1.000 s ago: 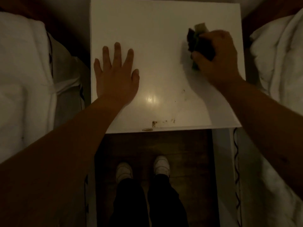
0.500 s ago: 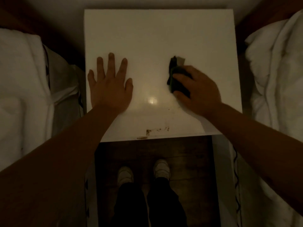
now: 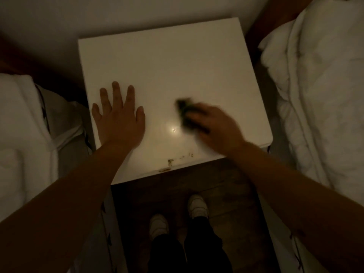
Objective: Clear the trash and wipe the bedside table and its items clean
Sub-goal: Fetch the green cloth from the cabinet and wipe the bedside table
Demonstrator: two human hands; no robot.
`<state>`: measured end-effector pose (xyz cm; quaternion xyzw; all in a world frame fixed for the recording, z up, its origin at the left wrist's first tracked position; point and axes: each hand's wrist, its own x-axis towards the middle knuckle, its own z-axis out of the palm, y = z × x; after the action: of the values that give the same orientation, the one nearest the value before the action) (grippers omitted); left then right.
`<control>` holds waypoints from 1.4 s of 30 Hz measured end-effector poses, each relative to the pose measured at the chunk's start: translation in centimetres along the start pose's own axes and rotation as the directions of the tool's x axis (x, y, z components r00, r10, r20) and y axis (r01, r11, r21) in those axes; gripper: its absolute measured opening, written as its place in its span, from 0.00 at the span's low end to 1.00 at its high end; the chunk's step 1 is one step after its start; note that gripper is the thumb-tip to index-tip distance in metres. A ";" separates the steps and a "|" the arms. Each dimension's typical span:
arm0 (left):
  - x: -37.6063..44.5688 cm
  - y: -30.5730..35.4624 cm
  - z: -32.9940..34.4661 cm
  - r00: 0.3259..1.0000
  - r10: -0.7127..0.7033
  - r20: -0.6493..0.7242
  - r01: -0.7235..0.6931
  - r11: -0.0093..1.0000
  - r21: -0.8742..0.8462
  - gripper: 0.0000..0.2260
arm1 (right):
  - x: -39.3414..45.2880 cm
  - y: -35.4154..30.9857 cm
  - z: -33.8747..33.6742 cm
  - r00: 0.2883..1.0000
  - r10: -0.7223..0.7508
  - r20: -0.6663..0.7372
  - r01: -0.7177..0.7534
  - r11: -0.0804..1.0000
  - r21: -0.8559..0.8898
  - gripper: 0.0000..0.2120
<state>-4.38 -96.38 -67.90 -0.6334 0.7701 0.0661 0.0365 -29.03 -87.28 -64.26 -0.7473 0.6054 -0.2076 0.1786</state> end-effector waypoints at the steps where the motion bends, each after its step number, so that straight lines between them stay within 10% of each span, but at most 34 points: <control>1: 0.0 0.0 -0.1 1.000 -0.002 0.005 0.002 1.000 0.002 0.27 | 0.0 2.2 -1.3 0.988 0.135 -0.073 -0.137 0.990 -0.027 0.20; 10: 0.1 -0.2 0.1 1.000 0.017 0.016 -0.018 1.000 0.018 0.28 | -1.4 5.2 -0.7 0.893 0.423 -0.151 -0.445 0.879 -0.170 0.28; 19: -1.2 -1.5 -1.2 0.986 0.162 -0.044 -0.165 0.885 -0.435 0.25 | 2.8 -4.8 5.3 0.986 0.166 0.022 -0.165 0.985 -0.049 0.25; 26: -7.8 -3.1 -0.5 0.985 0.168 -0.039 -0.171 0.926 -0.337 0.27 | 3.3 -9.0 7.5 0.978 -0.104 0.183 0.092 0.993 0.073 0.21; 34: -8.0 -2.6 -0.4 0.994 0.105 0.035 -0.099 0.986 -0.136 0.26 | -3.6 2.0 -0.7 0.938 0.343 -0.047 -0.345 0.915 -0.211 0.24; 42: -8.1 -2.8 -0.3 0.987 0.149 0.055 -0.138 0.975 -0.172 0.30 | -5.7 -1.8 2.5 0.774 0.566 -0.282 -0.590 0.807 -0.001 0.23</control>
<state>0.01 -89.06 -66.60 -0.5744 0.8039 0.1546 0.0044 -27.26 -81.32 -65.98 -0.4969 0.8328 -0.2146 0.1166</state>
